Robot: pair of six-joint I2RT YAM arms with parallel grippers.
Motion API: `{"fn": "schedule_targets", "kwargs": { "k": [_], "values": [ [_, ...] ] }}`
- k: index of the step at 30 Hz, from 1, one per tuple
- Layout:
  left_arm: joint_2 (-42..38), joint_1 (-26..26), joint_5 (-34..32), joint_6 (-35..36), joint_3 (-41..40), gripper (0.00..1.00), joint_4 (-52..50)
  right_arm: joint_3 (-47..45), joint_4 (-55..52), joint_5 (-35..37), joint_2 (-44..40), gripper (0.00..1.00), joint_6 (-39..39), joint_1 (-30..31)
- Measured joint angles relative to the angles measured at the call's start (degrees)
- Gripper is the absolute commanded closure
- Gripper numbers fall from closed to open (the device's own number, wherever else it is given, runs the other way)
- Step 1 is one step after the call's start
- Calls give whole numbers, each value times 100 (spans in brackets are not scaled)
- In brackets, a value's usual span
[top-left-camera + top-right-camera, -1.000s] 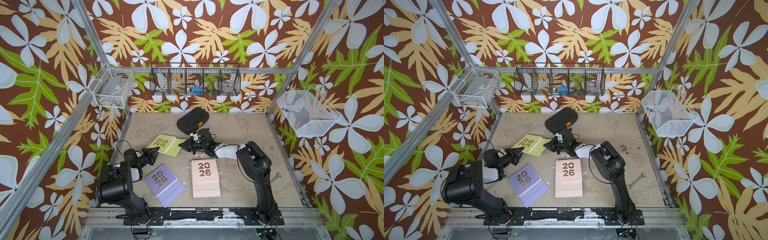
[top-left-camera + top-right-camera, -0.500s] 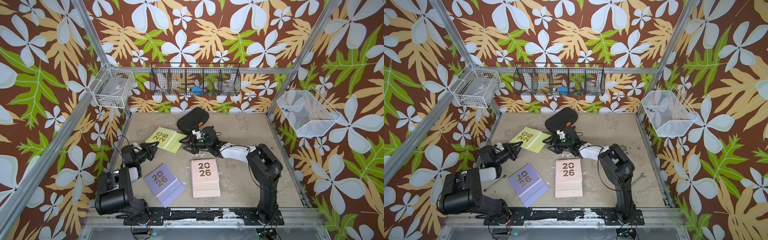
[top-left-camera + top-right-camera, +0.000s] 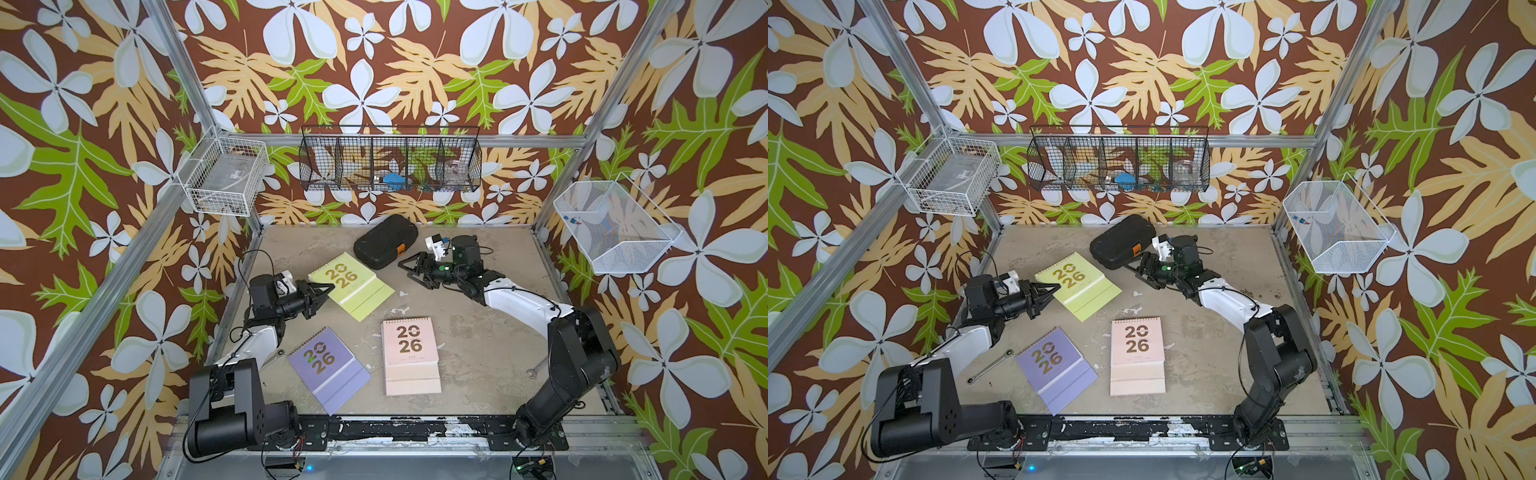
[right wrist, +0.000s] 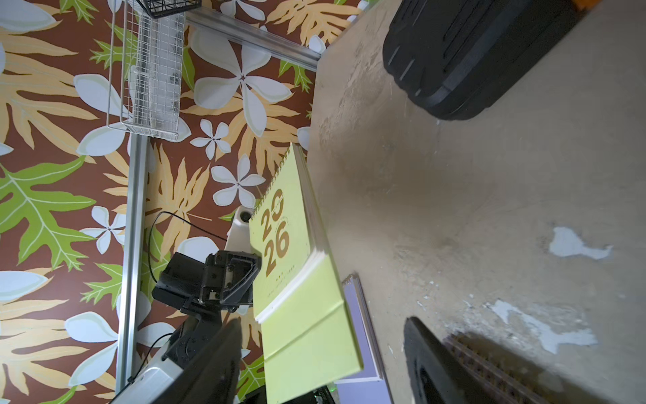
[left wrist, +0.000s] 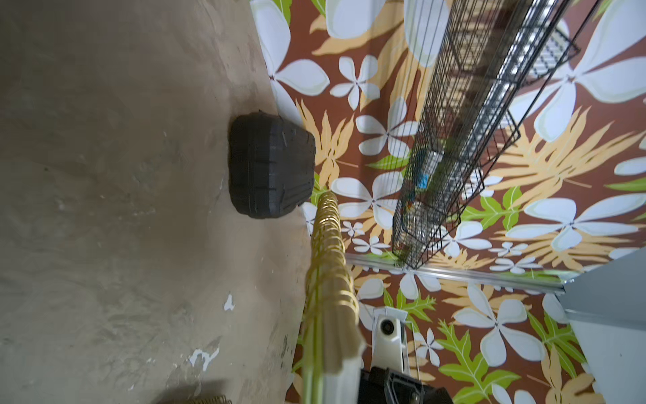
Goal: Stack the calendars
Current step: Pick up the calendar at the center of the board, then place the calendar at the calendar.
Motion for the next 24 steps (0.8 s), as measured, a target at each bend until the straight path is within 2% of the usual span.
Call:
{"fn": "schedule_targets", "kwargs": {
  "k": [5,10,24],
  "values": [
    [57,-549,90,70,271,88,-44,-24,-232,-216,-278,27,-492,-356],
    [243,-1027,168,31,463,88,63,-103,-236,-411,-367,27,-577,-629],
    [846,-1991,297,-1040,654,88,1569,-223,282,-933,-203,29,-201,-667]
  ]
}}
